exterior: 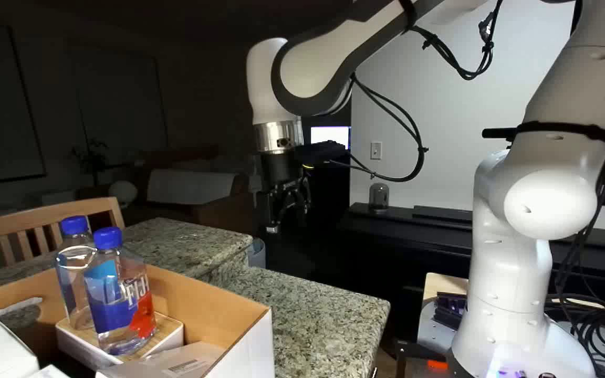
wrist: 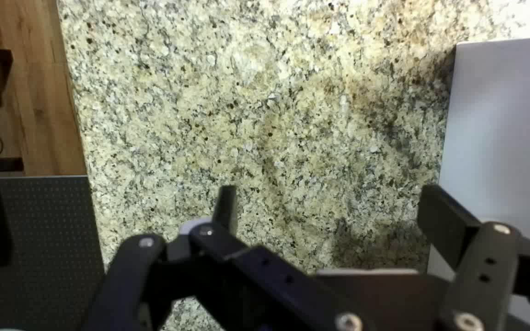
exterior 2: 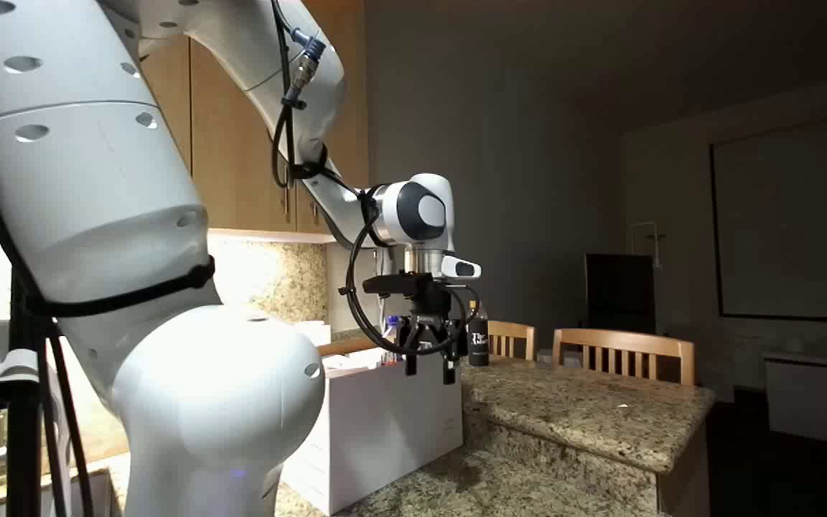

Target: Remove the bottles from the box and put them on the counter

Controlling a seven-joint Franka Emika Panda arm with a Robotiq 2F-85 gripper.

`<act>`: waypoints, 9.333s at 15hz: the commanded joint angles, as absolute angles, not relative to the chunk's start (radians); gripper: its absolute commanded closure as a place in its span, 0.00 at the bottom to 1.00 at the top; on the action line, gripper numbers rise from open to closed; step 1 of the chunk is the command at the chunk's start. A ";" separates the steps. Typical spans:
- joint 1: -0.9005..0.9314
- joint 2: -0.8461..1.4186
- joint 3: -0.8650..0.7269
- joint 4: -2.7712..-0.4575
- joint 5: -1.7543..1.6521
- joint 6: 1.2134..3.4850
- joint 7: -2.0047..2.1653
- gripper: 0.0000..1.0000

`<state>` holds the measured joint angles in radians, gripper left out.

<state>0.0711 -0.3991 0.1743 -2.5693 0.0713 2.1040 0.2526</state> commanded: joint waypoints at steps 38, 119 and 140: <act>0.394 0.504 0.214 -1.227 -0.201 1.753 0.240 0.00; 0.192 -0.049 0.068 -2.293 -0.028 2.241 0.532 0.86; 0.136 -0.299 0.123 -2.716 0.111 2.430 0.498 0.86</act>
<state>0.1569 -0.2520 0.0976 -2.6695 0.0727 2.3909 0.5171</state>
